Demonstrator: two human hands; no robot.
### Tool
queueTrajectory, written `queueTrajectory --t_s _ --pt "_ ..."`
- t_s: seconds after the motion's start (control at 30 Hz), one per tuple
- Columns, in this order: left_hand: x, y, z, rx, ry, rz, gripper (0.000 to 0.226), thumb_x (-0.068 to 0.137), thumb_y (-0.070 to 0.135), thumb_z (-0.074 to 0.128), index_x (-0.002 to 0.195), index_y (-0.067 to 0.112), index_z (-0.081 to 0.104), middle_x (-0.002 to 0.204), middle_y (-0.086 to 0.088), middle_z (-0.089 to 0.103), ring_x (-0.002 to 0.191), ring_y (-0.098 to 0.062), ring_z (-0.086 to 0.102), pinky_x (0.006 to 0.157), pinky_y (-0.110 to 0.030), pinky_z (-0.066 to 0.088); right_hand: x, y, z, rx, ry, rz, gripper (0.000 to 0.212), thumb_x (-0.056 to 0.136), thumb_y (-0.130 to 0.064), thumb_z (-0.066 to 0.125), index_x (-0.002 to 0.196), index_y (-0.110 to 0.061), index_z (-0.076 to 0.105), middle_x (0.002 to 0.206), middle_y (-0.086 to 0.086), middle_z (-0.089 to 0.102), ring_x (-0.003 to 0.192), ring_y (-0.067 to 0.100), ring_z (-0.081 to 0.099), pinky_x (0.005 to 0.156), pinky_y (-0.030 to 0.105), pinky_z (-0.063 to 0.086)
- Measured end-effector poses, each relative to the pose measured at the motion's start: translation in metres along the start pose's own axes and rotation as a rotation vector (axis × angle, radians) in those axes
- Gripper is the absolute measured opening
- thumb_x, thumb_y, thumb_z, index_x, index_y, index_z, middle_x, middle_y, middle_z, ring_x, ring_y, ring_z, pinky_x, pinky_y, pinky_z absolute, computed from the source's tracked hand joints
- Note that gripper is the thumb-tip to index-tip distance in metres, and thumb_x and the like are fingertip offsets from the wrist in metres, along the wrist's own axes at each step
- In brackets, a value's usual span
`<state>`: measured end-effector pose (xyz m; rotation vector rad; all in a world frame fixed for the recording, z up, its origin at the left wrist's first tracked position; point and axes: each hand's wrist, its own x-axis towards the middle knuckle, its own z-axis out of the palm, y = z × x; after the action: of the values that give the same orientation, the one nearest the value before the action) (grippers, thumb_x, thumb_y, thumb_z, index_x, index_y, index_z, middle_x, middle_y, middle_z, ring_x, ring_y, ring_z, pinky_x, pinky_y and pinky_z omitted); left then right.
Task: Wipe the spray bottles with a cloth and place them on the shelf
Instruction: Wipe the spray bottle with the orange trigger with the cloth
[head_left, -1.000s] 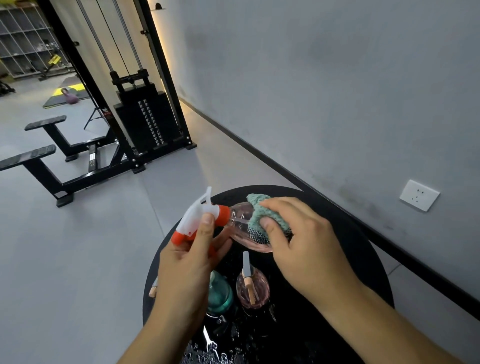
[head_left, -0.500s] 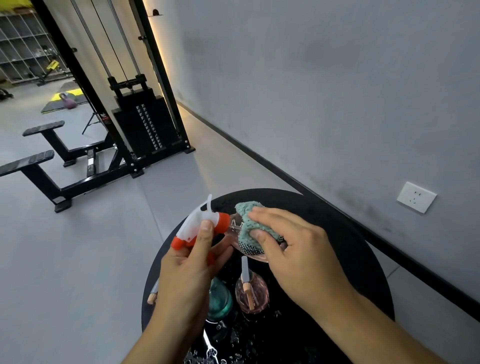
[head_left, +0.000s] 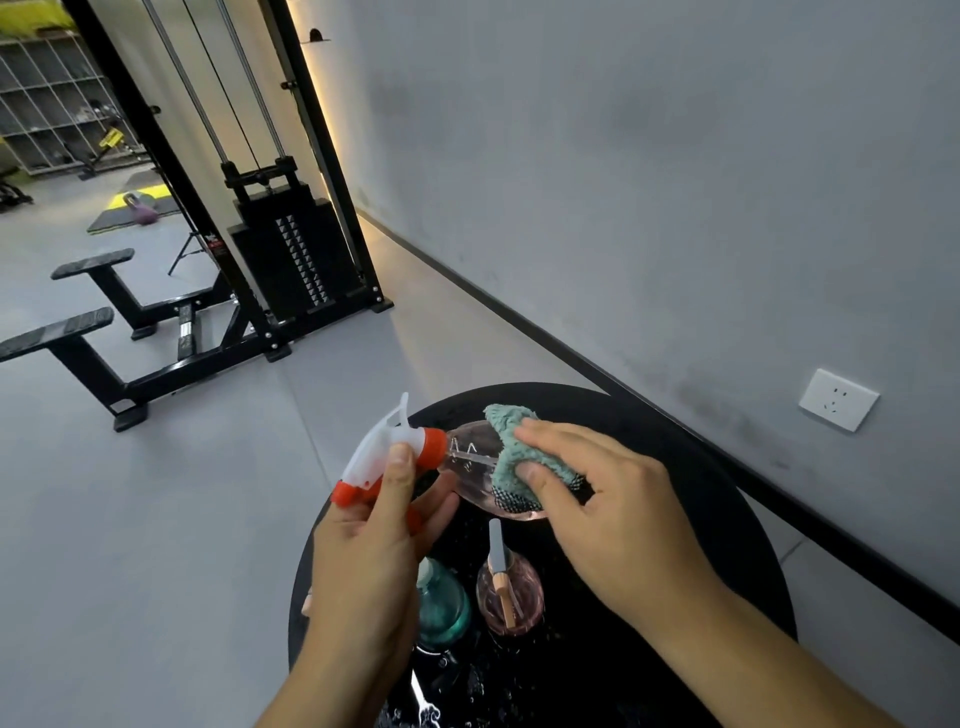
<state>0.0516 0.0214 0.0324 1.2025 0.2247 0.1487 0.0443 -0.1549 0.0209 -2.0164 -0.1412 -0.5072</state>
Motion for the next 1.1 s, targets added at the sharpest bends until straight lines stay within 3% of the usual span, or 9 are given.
queueTrajectory --t_s 0.17,0.33,0.53,0.73,0.87,1.03,1.1 --pt "0.004 0.005 -0.007 -0.044 0.009 -0.007 0.037 0.104 0.03 0.058 0.131 0.008 0.069 0.118 -0.017 0.078 0.108 -0.035 0.077 0.107 -0.049 0.051 0.004 0.006 -0.007 -0.004 0.117 0.087 0.027 0.095 -0.022 0.072 0.121 -0.031 0.074 0.109 -0.024 0.07 0.101 -0.01 0.065 0.085 0.014 0.056" --pt "-0.001 0.001 -0.004 -0.012 -0.026 -0.008 0.032 0.106 0.026 0.057 0.128 0.007 0.07 0.116 -0.016 0.079 0.107 -0.035 0.078 0.097 -0.047 0.061 -0.002 -0.005 -0.001 0.028 0.05 -0.017 0.031 0.094 -0.011 0.073 0.122 -0.025 0.074 0.115 -0.029 0.065 0.109 -0.014 0.061 0.085 0.003 0.049" --pt "0.003 0.006 -0.011 -0.029 -0.019 -0.011 0.033 0.103 0.03 0.059 0.126 0.009 0.072 0.118 -0.018 0.078 0.111 -0.036 0.076 0.111 -0.051 0.049 0.006 0.006 -0.008 0.002 0.098 0.13 0.024 0.097 -0.026 0.07 0.119 -0.033 0.074 0.103 -0.022 0.072 0.094 -0.009 0.067 0.077 0.007 0.053" --pt "0.001 0.004 -0.008 -0.032 -0.06 0.005 0.034 0.104 0.027 0.057 0.128 0.007 0.069 0.116 -0.018 0.079 0.11 -0.034 0.077 0.099 -0.044 0.06 0.0 -0.005 -0.002 0.036 0.047 0.001 0.031 0.095 -0.013 0.072 0.122 -0.028 0.074 0.114 -0.028 0.067 0.109 -0.012 0.062 0.087 0.004 0.048" --pt "0.005 0.008 -0.012 -0.078 -0.059 0.002 0.036 0.104 0.027 0.056 0.129 0.005 0.068 0.121 -0.02 0.077 0.113 -0.036 0.075 0.102 -0.047 0.056 0.006 0.002 -0.007 0.038 0.08 0.117 0.025 0.096 -0.023 0.071 0.118 -0.035 0.074 0.104 -0.022 0.073 0.095 -0.006 0.068 0.077 0.01 0.055" --pt "0.005 0.009 -0.013 -0.116 -0.099 0.005 0.045 0.105 0.031 0.052 0.136 -0.001 0.059 0.126 -0.022 0.074 0.114 -0.037 0.075 0.1 -0.051 0.058 0.011 0.001 -0.01 0.4 0.112 0.249 0.021 0.093 -0.017 0.074 0.108 -0.031 0.078 0.096 -0.015 0.078 0.09 0.004 0.075 0.08 0.024 0.06" --pt "0.005 0.009 -0.012 -0.143 -0.104 -0.015 0.041 0.105 0.032 0.053 0.134 0.004 0.06 0.124 -0.019 0.075 0.111 -0.032 0.076 0.098 -0.049 0.06 0.011 -0.001 -0.01 0.473 0.116 0.258 0.02 0.093 -0.013 0.074 0.106 -0.029 0.078 0.095 -0.011 0.079 0.089 0.007 0.076 0.079 0.025 0.059"
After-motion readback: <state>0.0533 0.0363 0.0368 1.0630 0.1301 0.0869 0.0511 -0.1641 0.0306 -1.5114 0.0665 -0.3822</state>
